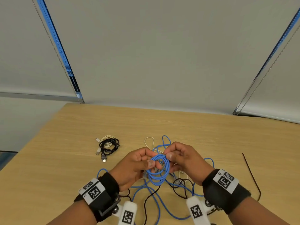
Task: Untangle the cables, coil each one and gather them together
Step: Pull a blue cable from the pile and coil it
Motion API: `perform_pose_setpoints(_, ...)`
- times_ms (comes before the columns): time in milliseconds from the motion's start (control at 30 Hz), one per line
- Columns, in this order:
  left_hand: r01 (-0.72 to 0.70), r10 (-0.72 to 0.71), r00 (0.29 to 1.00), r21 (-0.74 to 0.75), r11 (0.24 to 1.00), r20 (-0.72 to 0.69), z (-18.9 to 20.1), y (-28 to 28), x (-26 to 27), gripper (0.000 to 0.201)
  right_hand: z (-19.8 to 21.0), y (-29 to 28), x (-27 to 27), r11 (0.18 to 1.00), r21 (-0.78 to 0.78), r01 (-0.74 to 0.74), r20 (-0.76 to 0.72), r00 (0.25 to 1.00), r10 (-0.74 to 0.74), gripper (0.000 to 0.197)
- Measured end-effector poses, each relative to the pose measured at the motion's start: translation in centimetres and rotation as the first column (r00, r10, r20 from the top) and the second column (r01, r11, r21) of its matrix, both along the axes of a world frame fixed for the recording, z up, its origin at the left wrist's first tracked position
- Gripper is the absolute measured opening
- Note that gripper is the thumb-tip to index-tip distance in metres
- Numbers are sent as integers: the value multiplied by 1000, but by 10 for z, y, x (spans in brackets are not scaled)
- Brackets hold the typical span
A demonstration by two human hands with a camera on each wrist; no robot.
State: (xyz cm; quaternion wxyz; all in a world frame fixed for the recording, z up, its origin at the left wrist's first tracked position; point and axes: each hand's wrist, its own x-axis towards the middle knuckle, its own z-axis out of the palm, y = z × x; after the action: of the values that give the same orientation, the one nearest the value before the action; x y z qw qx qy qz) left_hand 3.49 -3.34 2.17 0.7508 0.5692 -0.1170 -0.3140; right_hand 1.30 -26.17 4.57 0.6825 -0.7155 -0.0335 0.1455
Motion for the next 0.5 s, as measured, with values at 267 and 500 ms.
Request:
perform_pose_setpoints(267,-237,221,968,151,960,115,-6,-11,-4,25,-7,10,-4,995,59,84,-131,988,-75,14)
perform_pose_setpoints(500,-147,121,979,159,976,162,-1,-6,-7,22,-5,6,2,976,154,156,-150,980,-133,13)
